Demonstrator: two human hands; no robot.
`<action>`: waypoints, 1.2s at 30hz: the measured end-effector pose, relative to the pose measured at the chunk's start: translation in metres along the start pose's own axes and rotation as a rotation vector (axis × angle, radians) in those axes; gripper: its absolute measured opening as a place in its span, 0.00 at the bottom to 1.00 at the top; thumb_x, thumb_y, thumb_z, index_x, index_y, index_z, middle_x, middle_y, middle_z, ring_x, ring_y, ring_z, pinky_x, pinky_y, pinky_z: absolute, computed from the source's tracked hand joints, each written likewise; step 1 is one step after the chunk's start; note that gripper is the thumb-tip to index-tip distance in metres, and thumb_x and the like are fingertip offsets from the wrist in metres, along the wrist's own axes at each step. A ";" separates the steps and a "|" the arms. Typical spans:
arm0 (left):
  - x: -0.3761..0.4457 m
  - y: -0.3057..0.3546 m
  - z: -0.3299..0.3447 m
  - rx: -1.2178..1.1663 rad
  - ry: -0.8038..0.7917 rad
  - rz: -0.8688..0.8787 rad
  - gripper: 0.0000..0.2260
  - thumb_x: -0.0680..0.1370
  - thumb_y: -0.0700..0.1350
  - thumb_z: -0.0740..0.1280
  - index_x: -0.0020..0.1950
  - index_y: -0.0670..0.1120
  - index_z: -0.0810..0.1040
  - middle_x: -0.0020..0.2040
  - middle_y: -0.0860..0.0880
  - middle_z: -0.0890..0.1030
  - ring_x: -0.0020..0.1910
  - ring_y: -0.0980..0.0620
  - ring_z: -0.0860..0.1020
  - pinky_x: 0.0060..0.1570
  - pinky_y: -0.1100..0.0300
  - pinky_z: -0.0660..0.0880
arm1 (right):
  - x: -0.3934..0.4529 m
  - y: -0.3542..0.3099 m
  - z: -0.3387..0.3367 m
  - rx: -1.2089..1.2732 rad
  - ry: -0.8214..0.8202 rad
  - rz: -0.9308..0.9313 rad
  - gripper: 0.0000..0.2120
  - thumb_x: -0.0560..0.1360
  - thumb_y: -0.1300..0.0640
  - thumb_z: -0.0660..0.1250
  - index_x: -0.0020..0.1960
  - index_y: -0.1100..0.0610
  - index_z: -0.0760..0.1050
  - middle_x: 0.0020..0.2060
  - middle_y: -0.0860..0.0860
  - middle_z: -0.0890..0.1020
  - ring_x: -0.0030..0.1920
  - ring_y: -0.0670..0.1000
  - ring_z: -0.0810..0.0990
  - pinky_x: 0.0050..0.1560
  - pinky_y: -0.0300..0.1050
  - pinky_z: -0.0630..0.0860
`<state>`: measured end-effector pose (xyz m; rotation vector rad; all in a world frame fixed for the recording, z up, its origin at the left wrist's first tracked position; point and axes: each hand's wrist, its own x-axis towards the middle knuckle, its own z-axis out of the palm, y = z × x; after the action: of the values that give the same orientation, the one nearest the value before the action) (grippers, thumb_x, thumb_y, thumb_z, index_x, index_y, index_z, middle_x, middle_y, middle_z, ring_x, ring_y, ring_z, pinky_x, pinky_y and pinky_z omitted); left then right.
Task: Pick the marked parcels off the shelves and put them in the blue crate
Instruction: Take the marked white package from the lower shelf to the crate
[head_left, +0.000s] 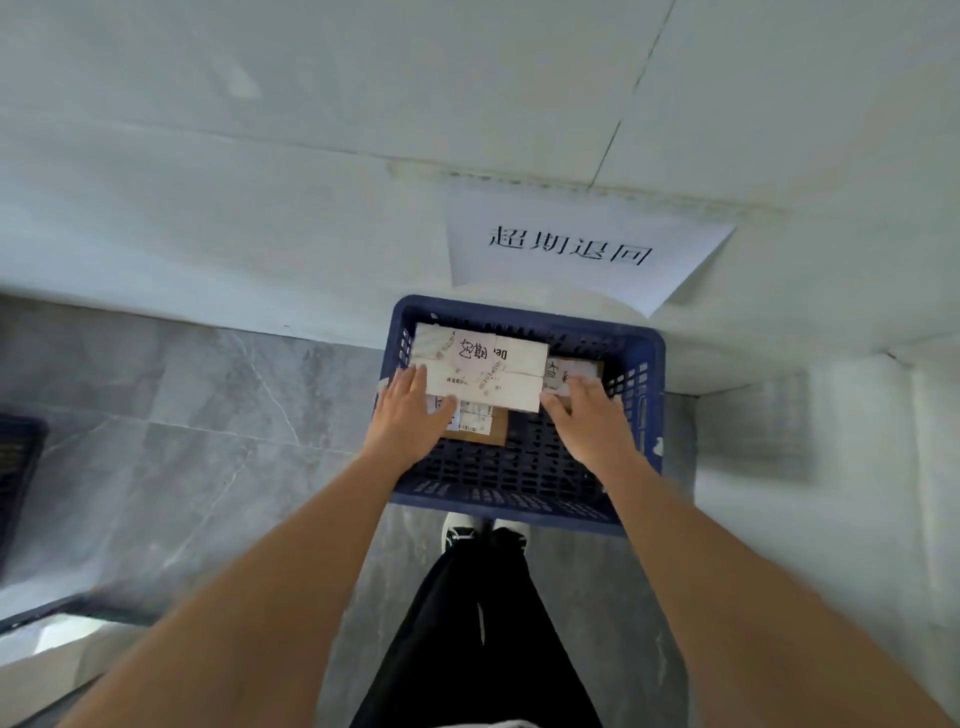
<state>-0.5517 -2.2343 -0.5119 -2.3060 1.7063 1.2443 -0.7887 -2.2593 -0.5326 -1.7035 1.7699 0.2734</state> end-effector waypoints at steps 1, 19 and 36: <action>-0.006 0.003 -0.009 0.032 -0.045 0.023 0.34 0.76 0.63 0.53 0.77 0.46 0.56 0.78 0.46 0.58 0.75 0.45 0.58 0.73 0.44 0.59 | -0.008 -0.007 -0.007 -0.006 -0.003 -0.019 0.33 0.82 0.39 0.48 0.78 0.59 0.55 0.78 0.56 0.59 0.78 0.55 0.56 0.77 0.56 0.50; -0.219 -0.040 -0.056 -0.018 0.170 -0.220 0.27 0.81 0.57 0.55 0.75 0.42 0.61 0.75 0.44 0.63 0.72 0.43 0.64 0.68 0.50 0.63 | -0.149 -0.127 -0.053 -0.385 -0.221 -0.465 0.33 0.83 0.39 0.46 0.80 0.57 0.47 0.80 0.55 0.51 0.79 0.55 0.49 0.77 0.51 0.49; -0.532 -0.257 0.001 -0.467 0.507 -0.784 0.28 0.79 0.58 0.57 0.76 0.47 0.62 0.74 0.44 0.67 0.70 0.43 0.68 0.67 0.50 0.67 | -0.362 -0.357 0.147 -0.621 -0.359 -0.983 0.32 0.82 0.40 0.51 0.77 0.61 0.58 0.76 0.60 0.61 0.76 0.58 0.60 0.74 0.52 0.57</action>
<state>-0.3901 -1.7050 -0.3051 -3.2578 0.3805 0.9864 -0.4273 -1.9285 -0.3321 -2.5283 0.4607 0.6586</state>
